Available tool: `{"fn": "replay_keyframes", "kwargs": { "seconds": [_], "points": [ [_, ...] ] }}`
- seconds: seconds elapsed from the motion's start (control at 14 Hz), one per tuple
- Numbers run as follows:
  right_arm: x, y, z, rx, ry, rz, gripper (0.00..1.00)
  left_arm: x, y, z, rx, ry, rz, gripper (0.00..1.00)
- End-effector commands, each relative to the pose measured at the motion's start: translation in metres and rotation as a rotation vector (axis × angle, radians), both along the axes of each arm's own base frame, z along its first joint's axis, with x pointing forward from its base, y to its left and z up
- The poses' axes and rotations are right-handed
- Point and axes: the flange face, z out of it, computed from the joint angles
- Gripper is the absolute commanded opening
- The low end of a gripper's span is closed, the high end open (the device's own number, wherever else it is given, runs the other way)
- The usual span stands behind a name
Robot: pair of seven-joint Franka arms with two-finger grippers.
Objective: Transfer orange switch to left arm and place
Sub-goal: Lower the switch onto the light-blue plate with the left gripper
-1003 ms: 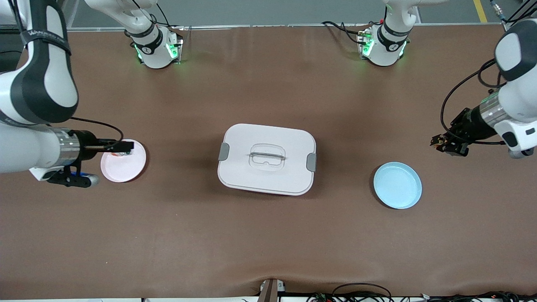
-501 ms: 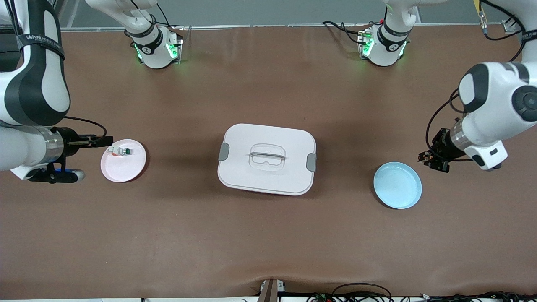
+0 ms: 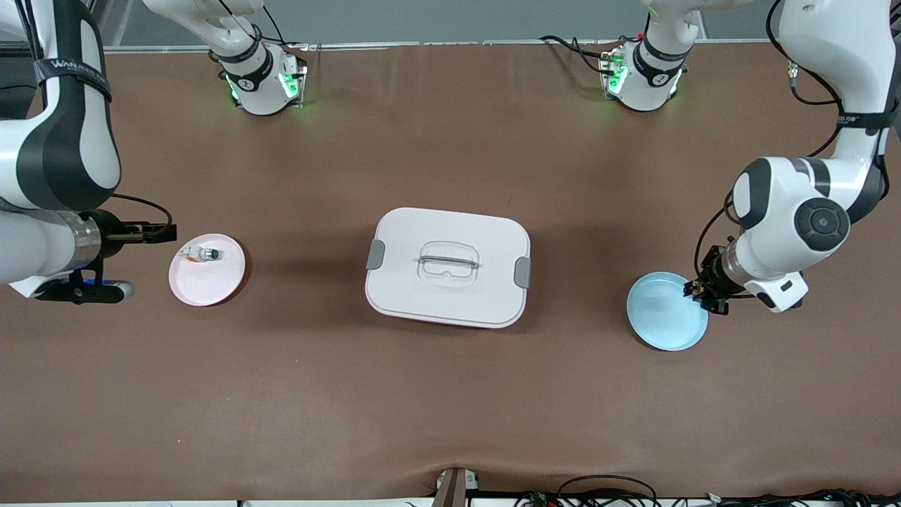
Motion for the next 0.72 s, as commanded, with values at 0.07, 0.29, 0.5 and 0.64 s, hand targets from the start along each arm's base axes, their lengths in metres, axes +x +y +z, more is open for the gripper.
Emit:
{"fn": "replay_keyframes", "kwargs": {
  "seconds": [0.07, 0.29, 0.5, 0.64],
  "points": [
    [-0.002, -0.008, -0.002, -0.013, 0.014, 0.010, 1.00, 0.004, -0.011, -0.026, 0.050, -0.002, 0.007, 0.00],
    [-0.001, -0.025, -0.006, 0.009, 0.023, 0.007, 1.00, 0.003, -0.017, -0.054, 0.089, 0.013, 0.010, 0.00],
    [-0.002, -0.056, -0.012, 0.075, 0.040, 0.077, 1.00, 0.002, -0.019, -0.071, 0.088, 0.029, 0.034, 0.00],
    [-0.002, -0.070, -0.017, 0.081, 0.048, 0.060, 1.00, 0.003, -0.021, -0.078, 0.084, 0.024, 0.028, 0.00]
  ]
}}
